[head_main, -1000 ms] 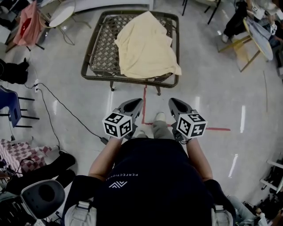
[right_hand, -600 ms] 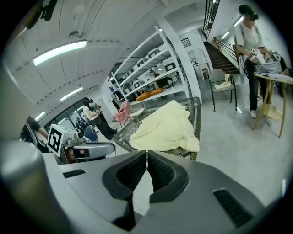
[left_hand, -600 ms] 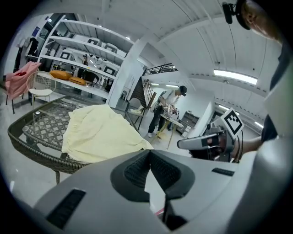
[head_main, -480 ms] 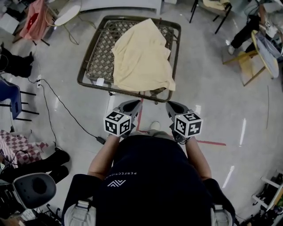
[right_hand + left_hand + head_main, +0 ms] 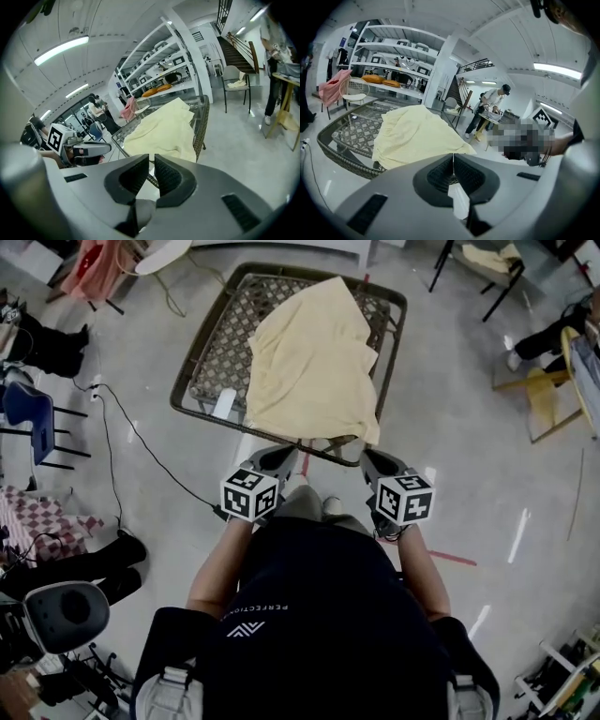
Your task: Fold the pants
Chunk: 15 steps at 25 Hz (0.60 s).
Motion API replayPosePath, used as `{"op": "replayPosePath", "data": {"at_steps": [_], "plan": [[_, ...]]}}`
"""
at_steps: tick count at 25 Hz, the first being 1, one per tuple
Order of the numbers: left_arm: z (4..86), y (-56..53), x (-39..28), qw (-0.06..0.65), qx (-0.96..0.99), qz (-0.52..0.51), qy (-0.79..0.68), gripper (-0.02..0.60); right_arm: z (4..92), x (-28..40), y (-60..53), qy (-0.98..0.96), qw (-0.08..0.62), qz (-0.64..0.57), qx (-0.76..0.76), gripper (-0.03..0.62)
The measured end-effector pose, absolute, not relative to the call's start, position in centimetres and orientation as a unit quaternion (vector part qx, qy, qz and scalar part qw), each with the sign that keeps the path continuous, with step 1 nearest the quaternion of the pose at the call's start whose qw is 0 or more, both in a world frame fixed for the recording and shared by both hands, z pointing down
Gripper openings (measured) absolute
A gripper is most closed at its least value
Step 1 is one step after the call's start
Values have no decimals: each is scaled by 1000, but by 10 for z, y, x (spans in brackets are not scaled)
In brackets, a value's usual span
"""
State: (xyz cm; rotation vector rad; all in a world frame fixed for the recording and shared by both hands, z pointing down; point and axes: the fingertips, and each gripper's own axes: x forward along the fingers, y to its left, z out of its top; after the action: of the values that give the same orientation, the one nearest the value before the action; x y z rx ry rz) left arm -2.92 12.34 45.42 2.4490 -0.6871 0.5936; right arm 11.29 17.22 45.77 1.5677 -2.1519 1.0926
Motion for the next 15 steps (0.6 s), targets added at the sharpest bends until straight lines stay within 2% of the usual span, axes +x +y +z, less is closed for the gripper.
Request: {"op": "replayPosePath", "data": {"at_steps": [12, 13, 15], "plan": [[488, 67, -55, 280, 881, 280, -261, 14, 482, 119, 131, -729, 182, 389, 533, 43], [490, 63, -55, 281, 879, 282, -261, 14, 484, 122, 127, -727, 185, 389, 535, 51], [496, 58, -55, 286, 877, 287, -259, 31, 489, 126, 121, -723, 190, 393, 536, 121]]}}
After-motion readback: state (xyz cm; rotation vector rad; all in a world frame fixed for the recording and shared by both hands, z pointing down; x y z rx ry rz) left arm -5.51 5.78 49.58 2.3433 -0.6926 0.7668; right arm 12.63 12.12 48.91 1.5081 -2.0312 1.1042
